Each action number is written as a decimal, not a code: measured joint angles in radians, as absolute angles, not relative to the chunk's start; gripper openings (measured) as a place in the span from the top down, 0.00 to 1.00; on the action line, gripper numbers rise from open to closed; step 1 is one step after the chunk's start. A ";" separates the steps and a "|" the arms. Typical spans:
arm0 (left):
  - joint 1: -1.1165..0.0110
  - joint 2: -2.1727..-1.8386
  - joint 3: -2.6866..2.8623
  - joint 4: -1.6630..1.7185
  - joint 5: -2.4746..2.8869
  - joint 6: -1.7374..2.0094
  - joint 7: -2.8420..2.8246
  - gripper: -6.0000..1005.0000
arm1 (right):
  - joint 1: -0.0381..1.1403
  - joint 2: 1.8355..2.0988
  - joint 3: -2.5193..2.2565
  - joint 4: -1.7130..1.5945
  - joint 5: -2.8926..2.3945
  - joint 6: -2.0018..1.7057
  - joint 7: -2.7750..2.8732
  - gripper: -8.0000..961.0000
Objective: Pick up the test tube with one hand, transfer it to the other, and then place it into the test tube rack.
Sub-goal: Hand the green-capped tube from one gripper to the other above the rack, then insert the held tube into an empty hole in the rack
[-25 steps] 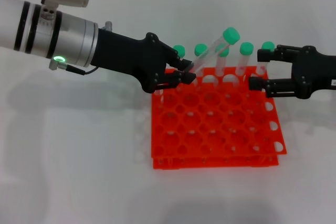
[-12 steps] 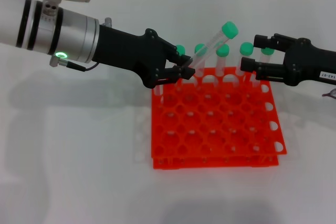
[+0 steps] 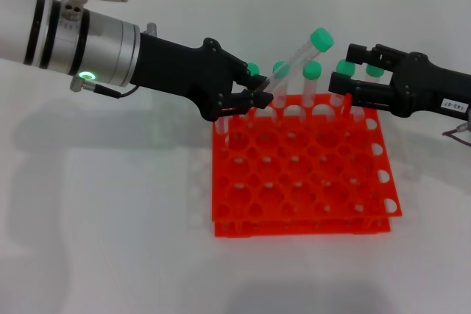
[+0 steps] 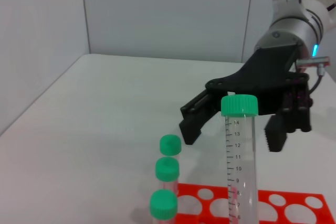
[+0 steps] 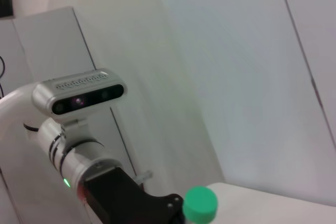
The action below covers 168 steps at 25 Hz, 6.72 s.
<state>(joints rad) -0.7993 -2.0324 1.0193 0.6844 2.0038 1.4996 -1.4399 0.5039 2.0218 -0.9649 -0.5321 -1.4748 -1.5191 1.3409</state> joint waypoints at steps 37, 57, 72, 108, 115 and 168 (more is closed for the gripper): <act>-0.793 -2.047 1.029 0.690 2.010 1.468 -1.427 0.73 | 0.509 2.018 -1.157 -0.415 -1.156 -1.480 1.235 0.13; -0.799 -2.063 1.034 0.683 2.020 1.435 -1.419 0.73 | 0.508 2.028 -1.250 -0.412 -1.052 -1.516 1.214 0.13; -0.804 -2.063 1.034 0.683 2.021 1.434 -1.419 0.72 | 0.511 2.028 -1.288 -0.388 -0.998 -1.516 1.171 0.13; -0.807 -2.072 1.057 0.685 2.017 1.434 -1.419 0.70 | 0.512 2.028 -1.343 -0.387 -0.950 -1.492 1.129 0.52; -0.807 -2.072 1.056 0.685 2.013 1.434 -1.419 0.70 | 0.508 2.028 -1.348 -0.380 -0.930 -1.491 1.120 0.65; -0.175 -2.080 0.881 1.475 1.786 1.698 -1.818 0.16 | 0.518 1.957 -1.346 -0.443 -1.001 -1.507 1.134 0.73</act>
